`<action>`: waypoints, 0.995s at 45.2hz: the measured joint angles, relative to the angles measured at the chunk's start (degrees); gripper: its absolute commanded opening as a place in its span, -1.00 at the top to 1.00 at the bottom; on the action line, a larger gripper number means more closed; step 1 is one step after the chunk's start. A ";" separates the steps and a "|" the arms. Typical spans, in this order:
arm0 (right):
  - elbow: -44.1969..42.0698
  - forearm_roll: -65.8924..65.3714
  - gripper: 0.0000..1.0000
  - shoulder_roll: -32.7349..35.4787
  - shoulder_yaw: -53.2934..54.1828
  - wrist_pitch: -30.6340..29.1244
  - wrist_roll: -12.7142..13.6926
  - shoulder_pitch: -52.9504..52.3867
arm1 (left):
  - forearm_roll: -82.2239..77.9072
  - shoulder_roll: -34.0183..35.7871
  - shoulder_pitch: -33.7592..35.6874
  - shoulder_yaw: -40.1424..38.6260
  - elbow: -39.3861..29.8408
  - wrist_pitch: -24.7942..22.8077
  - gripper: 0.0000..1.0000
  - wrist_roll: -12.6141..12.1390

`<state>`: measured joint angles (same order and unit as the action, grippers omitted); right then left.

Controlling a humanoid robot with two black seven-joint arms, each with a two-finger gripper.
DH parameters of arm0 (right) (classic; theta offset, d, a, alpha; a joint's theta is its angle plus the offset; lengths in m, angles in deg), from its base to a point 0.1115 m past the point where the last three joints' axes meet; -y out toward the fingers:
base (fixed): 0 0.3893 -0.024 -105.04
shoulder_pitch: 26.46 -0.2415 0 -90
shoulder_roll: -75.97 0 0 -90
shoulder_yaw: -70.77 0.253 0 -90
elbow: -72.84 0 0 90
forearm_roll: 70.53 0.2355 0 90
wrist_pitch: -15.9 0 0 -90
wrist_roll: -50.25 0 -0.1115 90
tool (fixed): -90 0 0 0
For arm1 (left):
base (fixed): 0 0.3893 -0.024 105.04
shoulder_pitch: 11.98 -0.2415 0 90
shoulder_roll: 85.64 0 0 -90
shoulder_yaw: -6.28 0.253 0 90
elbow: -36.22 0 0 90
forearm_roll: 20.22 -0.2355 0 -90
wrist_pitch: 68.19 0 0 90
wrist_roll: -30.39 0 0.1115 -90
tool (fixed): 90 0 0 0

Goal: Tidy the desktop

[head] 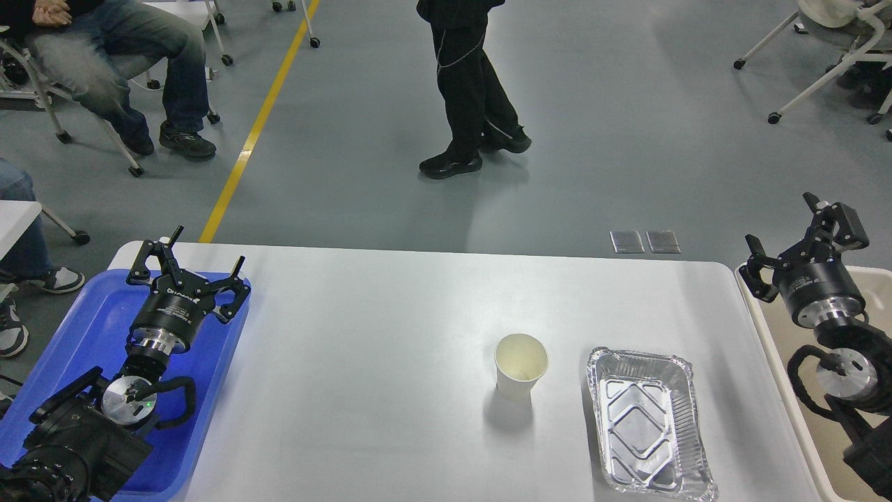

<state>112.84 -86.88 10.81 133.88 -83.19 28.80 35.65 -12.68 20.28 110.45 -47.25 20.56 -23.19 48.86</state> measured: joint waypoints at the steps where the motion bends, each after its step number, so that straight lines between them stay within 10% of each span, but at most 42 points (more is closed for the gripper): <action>1: 0.02 0.00 -1.00 -0.03 0.00 0.00 0.00 0.00 | 0.00 0.00 0.00 0.00 0.00 0.00 -1.00 0.00; 45: -0.47 0.06 -1.00 -0.26 -0.08 0.53 0.01 -0.74 | 0.02 -0.01 0.00 0.00 0.00 0.00 -1.00 -0.01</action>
<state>112.37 -86.82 10.55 133.80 -82.66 28.81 34.91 -12.66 20.27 110.45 -47.25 20.56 -23.19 48.85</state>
